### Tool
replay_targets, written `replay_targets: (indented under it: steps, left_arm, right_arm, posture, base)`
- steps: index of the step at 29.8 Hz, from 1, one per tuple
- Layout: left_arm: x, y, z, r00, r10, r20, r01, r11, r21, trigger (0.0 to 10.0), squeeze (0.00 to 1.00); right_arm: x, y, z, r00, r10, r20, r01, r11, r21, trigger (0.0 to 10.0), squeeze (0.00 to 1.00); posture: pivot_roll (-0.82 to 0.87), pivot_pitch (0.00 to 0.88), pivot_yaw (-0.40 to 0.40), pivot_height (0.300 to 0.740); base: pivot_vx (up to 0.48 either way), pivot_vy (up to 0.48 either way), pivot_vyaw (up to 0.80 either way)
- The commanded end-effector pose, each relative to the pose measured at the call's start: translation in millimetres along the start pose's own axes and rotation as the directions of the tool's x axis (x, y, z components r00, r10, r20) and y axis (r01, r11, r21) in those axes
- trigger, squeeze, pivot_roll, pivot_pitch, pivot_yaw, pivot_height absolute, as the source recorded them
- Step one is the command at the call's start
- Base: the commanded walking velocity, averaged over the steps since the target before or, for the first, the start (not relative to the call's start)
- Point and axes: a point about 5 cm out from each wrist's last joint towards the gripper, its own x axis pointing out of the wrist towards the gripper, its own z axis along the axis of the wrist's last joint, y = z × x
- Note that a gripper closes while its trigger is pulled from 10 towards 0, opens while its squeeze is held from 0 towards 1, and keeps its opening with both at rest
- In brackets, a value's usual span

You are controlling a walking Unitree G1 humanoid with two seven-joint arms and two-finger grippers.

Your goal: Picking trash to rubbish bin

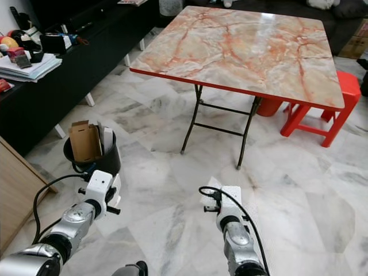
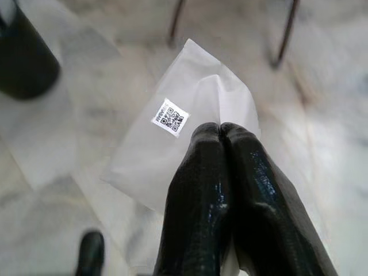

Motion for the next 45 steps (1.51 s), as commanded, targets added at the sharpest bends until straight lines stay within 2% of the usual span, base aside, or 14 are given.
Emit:
replay_targets:
  steps: [1,3,5,9,17,22,30,37,45]
  left_arm:
    - [-6.5,8.8,-20,0.996,0.038,-0.084,-0.039,0.999,-0.011,10.0,0.00]
    - [-10.6,12.5,-31,0.991,0.064,-0.118,-0.070,0.997,-0.041,10.0,0.00]
    - [-13.9,13.2,-39,0.986,0.079,-0.145,-0.084,0.996,-0.034,10.0,0.00]
    - [-15.4,11.8,-44,0.985,0.077,-0.155,-0.083,0.996,-0.033,10.0,0.00]
    - [-17.0,13.7,-47,0.983,0.085,-0.164,-0.092,0.995,-0.036,10.0,0.00]
    - [-17.6,14.3,-48,0.982,0.086,-0.168,-0.093,0.995,-0.034,10.0,0.00]
    - [-17.9,13.7,-49,0.982,0.085,-0.171,-0.091,0.995,-0.030,10.0,0.00]
    - [-17.4,14.4,-47,0.982,0.085,-0.170,-0.090,0.996,-0.026,10.0,0.00]
    - [-16.6,14.0,-46,0.983,0.083,-0.166,-0.088,0.996,-0.024,10.0,0.00]
  right_arm:
    - [-2.4,-1.0,-9,0.999,-0.006,-0.042,0.006,1.000,-0.006,10.0,0.00]
    - [-2.7,1.7,-10,0.999,0.009,-0.039,-0.009,1.000,-0.011,10.0,0.00]
    - [-2.1,5.7,-7,1.000,0.028,-0.014,-0.028,0.999,-0.026,10.0,0.00]
    - [-1.4,10.8,-5,0.999,0.050,-0.001,-0.050,0.997,-0.059,10.0,0.00]
    - [1.1,16.2,0,0.998,0.060,0.002,-0.060,0.996,-0.059,10.0,0.00]
    - [1.9,18.6,2,0.998,0.061,0.010,-0.061,0.997,-0.038,10.0,0.00]
    - [0.7,20.5,-1,0.997,0.072,0.000,-0.072,0.994,-0.078,10.0,0.00]
    - [1.3,21.5,1,0.998,0.066,0.012,-0.066,0.997,-0.047,10.0,0.00]
    - [1.7,22.9,2,0.997,0.076,0.014,-0.075,0.995,-0.072,10.0,0.00]
  posture:
    - [0.13,0.111,0.000,0.740]
    - [0.12,0.110,0.002,0.740]
    - [0.12,0.110,0.004,0.740]
    - [0.12,0.105,0.004,0.740]
    - [0.13,0.095,0.005,0.740]
    - [0.13,0.086,0.010,0.740]
    - [0.13,0.070,0.014,0.740]
    - [0.13,0.064,0.020,0.740]
    - [0.13,0.072,0.020,0.740]
  base:
    - [0.000,0.000,0.00]
    - [0.000,0.000,0.00]
    - [0.279,0.000,0.00]
    - [0.315,0.000,0.55]
    - [0.316,0.000,0.55]
    - [0.319,0.000,0.00]
    - [0.326,0.000,0.08]
    - [0.334,0.000,0.23]
    - [0.333,0.000,0.00]
